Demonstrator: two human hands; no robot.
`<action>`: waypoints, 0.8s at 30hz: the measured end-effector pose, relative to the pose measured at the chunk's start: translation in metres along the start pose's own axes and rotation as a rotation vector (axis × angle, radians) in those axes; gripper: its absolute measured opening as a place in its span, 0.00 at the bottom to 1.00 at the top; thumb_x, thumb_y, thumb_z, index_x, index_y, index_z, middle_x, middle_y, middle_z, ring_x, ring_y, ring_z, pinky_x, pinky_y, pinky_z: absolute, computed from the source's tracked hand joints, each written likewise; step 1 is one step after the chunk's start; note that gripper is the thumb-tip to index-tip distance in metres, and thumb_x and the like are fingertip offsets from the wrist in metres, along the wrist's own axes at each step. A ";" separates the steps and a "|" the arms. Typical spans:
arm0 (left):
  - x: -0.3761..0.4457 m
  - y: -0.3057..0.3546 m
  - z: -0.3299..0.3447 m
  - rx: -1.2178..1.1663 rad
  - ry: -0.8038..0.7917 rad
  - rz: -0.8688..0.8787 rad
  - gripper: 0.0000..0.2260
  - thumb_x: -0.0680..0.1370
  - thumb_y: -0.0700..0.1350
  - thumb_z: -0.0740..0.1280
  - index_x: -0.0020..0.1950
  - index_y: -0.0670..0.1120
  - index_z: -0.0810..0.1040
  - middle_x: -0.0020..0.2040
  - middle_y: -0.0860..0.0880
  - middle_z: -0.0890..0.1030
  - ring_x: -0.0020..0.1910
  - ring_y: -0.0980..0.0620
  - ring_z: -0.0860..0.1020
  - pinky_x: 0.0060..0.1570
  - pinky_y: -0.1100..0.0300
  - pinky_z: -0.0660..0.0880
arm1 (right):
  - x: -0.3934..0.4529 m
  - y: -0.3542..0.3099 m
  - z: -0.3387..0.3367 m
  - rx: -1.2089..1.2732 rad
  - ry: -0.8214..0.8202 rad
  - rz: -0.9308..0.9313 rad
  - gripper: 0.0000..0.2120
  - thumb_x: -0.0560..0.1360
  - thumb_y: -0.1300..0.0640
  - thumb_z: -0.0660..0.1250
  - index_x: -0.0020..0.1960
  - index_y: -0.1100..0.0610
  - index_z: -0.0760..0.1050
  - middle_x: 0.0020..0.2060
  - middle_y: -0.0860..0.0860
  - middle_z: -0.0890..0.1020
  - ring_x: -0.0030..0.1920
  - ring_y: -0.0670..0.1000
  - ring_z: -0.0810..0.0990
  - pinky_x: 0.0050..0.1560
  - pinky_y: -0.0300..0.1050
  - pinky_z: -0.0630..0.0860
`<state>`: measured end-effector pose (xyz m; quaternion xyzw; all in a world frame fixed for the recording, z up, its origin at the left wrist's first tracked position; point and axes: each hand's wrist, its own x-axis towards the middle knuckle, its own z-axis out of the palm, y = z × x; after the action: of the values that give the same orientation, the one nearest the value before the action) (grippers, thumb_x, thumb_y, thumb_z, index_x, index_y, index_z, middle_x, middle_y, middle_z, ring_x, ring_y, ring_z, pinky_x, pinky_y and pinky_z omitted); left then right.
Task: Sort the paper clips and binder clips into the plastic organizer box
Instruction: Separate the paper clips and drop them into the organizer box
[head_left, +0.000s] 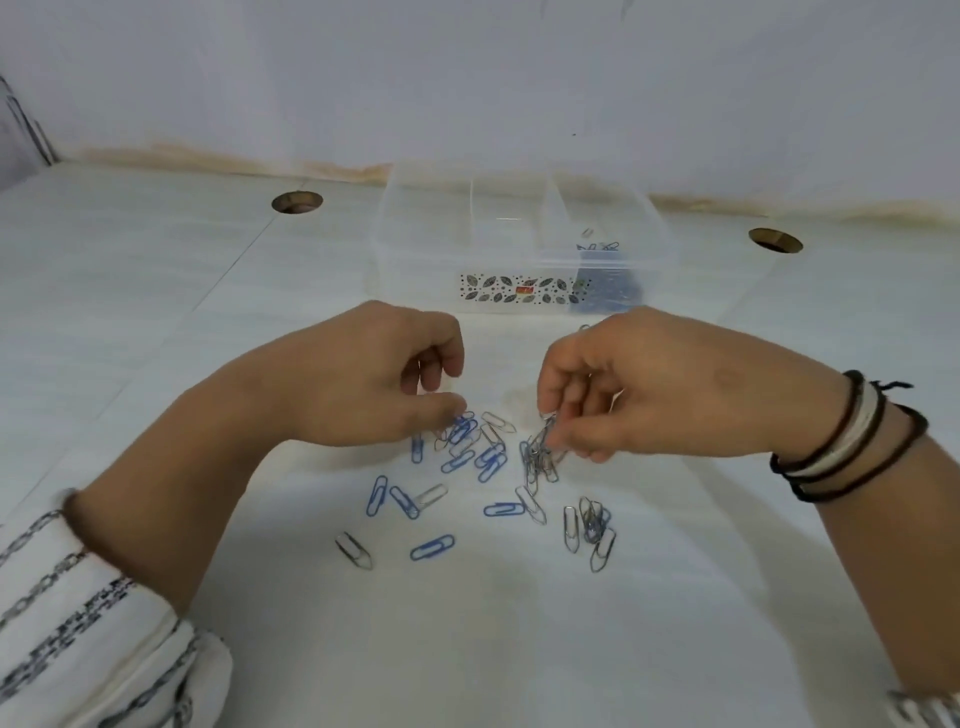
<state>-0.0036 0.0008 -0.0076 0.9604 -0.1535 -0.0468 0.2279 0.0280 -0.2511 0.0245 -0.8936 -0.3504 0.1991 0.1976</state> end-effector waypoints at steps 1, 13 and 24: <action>0.000 -0.002 -0.001 0.025 -0.006 -0.004 0.14 0.75 0.59 0.73 0.57 0.57 0.78 0.48 0.58 0.80 0.44 0.61 0.78 0.45 0.63 0.77 | -0.001 0.002 -0.001 -0.042 0.015 0.001 0.13 0.71 0.45 0.76 0.52 0.49 0.80 0.41 0.43 0.86 0.38 0.41 0.86 0.43 0.40 0.82; 0.009 0.000 0.013 -0.054 -0.094 0.053 0.08 0.76 0.47 0.76 0.55 0.55 0.87 0.46 0.57 0.84 0.45 0.58 0.83 0.49 0.61 0.79 | 0.018 -0.006 0.033 -0.297 0.016 -0.199 0.07 0.78 0.52 0.69 0.55 0.49 0.82 0.45 0.44 0.82 0.43 0.42 0.78 0.50 0.42 0.76; 0.010 0.004 0.012 -0.362 0.128 0.012 0.06 0.75 0.41 0.77 0.49 0.51 0.89 0.40 0.54 0.88 0.37 0.61 0.83 0.40 0.70 0.77 | 0.012 0.000 0.015 -0.009 0.194 -0.154 0.03 0.72 0.58 0.74 0.45 0.50 0.83 0.32 0.43 0.82 0.32 0.39 0.81 0.37 0.29 0.77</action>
<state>0.0028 -0.0104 -0.0166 0.9037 -0.1333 -0.0110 0.4067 0.0286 -0.2398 0.0097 -0.8800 -0.3982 0.0943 0.2412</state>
